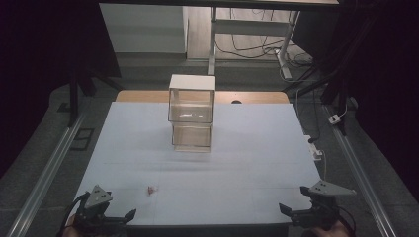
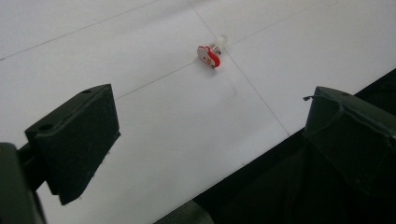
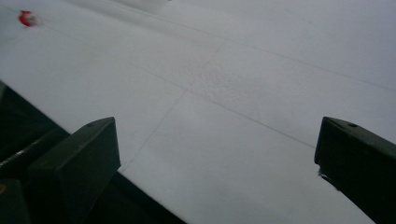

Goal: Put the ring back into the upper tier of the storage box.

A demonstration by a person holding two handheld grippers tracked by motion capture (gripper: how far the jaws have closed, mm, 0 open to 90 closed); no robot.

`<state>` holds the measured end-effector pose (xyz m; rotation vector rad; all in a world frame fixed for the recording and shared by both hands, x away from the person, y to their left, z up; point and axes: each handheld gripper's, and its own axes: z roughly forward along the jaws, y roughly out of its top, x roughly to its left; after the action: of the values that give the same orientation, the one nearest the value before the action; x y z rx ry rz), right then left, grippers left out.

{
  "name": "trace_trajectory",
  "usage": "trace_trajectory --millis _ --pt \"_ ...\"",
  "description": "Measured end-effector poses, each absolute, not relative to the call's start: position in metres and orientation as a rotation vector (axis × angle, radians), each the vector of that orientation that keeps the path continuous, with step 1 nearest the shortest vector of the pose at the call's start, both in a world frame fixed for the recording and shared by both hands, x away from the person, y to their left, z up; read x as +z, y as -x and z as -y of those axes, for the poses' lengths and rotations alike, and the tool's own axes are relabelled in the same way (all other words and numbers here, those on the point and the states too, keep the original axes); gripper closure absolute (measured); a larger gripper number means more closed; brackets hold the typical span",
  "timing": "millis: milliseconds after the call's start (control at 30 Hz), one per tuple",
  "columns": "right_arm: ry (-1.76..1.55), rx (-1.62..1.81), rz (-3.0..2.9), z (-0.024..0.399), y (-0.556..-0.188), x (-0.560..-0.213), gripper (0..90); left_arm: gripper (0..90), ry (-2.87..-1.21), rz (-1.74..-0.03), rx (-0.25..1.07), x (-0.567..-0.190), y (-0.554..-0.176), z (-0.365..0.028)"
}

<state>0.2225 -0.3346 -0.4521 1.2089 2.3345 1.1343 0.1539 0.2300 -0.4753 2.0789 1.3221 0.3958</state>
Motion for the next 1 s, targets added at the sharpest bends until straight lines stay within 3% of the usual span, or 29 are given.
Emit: trace_trajectory --millis 1000 --pt "-1.151 1.115 -2.449 0.3294 -0.2245 -0.4540 0.2 0.0 -2.036 -1.324 0.274 -0.4744 -0.1582 -0.2355"
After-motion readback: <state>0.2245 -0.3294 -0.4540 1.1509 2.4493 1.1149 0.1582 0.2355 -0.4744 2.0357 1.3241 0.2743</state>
